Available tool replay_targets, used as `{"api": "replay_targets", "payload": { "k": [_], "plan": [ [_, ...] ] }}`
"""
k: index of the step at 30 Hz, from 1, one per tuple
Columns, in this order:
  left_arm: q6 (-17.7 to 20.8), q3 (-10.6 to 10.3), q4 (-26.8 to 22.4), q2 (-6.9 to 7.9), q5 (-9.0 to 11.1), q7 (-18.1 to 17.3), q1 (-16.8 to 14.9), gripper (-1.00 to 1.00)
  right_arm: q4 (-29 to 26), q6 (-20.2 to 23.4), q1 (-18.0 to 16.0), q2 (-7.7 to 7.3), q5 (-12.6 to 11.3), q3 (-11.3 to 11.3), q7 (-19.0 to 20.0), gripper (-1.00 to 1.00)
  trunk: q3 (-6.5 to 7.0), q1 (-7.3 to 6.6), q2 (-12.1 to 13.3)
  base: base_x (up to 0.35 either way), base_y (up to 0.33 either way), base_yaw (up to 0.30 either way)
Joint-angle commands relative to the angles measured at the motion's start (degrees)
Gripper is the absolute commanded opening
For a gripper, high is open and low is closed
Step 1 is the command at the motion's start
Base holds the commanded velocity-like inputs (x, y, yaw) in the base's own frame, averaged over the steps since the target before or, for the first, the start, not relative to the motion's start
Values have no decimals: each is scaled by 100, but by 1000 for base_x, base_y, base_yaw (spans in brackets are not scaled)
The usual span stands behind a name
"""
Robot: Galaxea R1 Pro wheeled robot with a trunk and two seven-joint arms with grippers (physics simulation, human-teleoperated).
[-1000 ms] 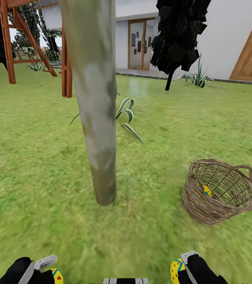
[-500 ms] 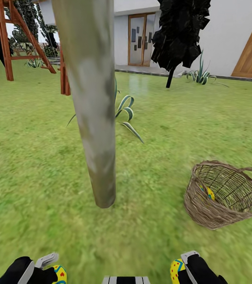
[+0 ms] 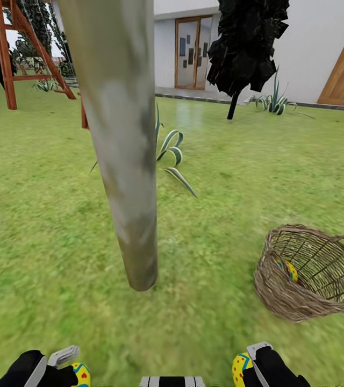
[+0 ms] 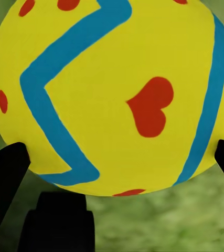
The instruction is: Take the three Easter eggs out of the wicker basket on the lawn in the garden, then place them on the lawn next to a single tree (choose any tree) so that all three eggs are next to the same tree and none are left in the basket.
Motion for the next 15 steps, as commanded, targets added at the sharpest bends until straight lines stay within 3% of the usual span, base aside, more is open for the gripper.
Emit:
{"api": "replay_targets", "payload": {
  "k": [1, 15],
  "plan": [
    [28, 27, 1, -3, -37, -39, -2, -100, -9, 32, -2, -5, 33, 29, 3, -100, -27, 1, -4, 0, 0, 0],
    [28, 20, 3, -11, -46, -24, -2, -100, -9, 32, -2, -5, 33, 30, 3, -100, -338, 37, -22, 0, 0, 0]
  ]
}}
